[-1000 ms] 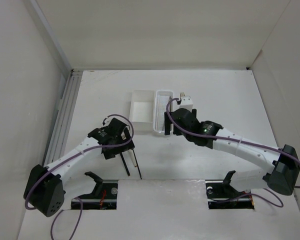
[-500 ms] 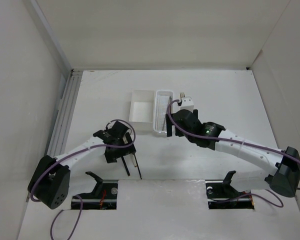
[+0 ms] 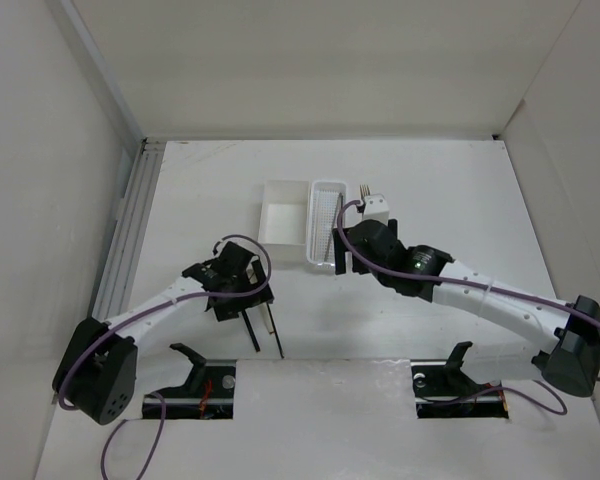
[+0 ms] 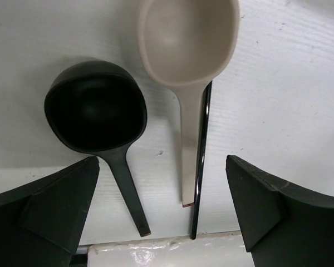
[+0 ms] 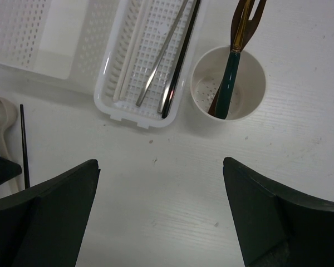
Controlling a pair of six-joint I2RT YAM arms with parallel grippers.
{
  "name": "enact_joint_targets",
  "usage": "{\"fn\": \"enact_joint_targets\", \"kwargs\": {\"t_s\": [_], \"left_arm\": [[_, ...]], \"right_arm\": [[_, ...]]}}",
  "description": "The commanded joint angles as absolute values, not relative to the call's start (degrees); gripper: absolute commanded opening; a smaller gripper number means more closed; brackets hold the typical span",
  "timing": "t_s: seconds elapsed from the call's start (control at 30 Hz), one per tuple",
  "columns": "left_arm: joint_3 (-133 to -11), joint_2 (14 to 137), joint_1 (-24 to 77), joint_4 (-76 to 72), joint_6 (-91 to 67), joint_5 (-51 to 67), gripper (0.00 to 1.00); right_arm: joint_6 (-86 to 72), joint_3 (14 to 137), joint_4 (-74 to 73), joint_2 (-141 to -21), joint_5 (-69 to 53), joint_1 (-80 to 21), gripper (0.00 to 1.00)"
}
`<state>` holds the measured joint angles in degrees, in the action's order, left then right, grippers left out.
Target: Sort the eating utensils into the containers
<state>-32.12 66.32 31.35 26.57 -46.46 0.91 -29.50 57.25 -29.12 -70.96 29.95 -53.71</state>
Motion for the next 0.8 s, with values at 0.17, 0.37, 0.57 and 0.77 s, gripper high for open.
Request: {"fn": "enact_joint_targets", "kwargs": {"t_s": [0.17,0.37,0.57,0.77], "left_arm": [[-28.57,67.76,30.59,23.47,-47.29,2.90,0.99],[-29.18,68.38,30.06,25.05,-47.81,1.23,0.58],[-31.11,68.91,29.53,27.50,-47.81,0.18,0.49],[-34.36,68.91,29.53,32.86,-47.81,1.32,0.35]], "right_arm": [[-28.83,59.15,-27.16,-72.42,29.53,-54.23,0.97],[-28.83,59.15,-27.16,-71.73,29.53,-54.23,0.97],[-28.83,59.15,-27.69,-71.19,30.06,-54.23,0.97],[-28.83,59.15,-27.69,-71.19,30.06,-54.23,0.97]]}}
